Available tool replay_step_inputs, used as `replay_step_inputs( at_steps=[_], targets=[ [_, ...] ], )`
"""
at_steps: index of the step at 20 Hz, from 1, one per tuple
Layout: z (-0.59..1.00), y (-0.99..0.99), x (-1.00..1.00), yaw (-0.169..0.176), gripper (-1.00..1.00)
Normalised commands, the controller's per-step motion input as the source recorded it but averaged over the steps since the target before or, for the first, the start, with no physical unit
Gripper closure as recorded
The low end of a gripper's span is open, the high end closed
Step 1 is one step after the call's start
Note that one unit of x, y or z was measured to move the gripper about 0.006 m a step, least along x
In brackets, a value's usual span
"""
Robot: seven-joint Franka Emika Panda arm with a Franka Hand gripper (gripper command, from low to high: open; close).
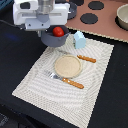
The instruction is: Interact with the objects in diverse but meaningful ways.
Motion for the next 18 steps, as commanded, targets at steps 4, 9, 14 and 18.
replay_step_inputs(
  at_steps=[4,9,14,18],
  targets=[
    [-0.24,-0.49,-0.78,-0.015,1.00],
    [-0.32,-0.45,-0.71,-0.009,1.00],
    [-0.50,-0.29,-0.55,0.000,1.00],
    [-0.50,-0.23,-0.56,0.000,1.00]
  ],
)
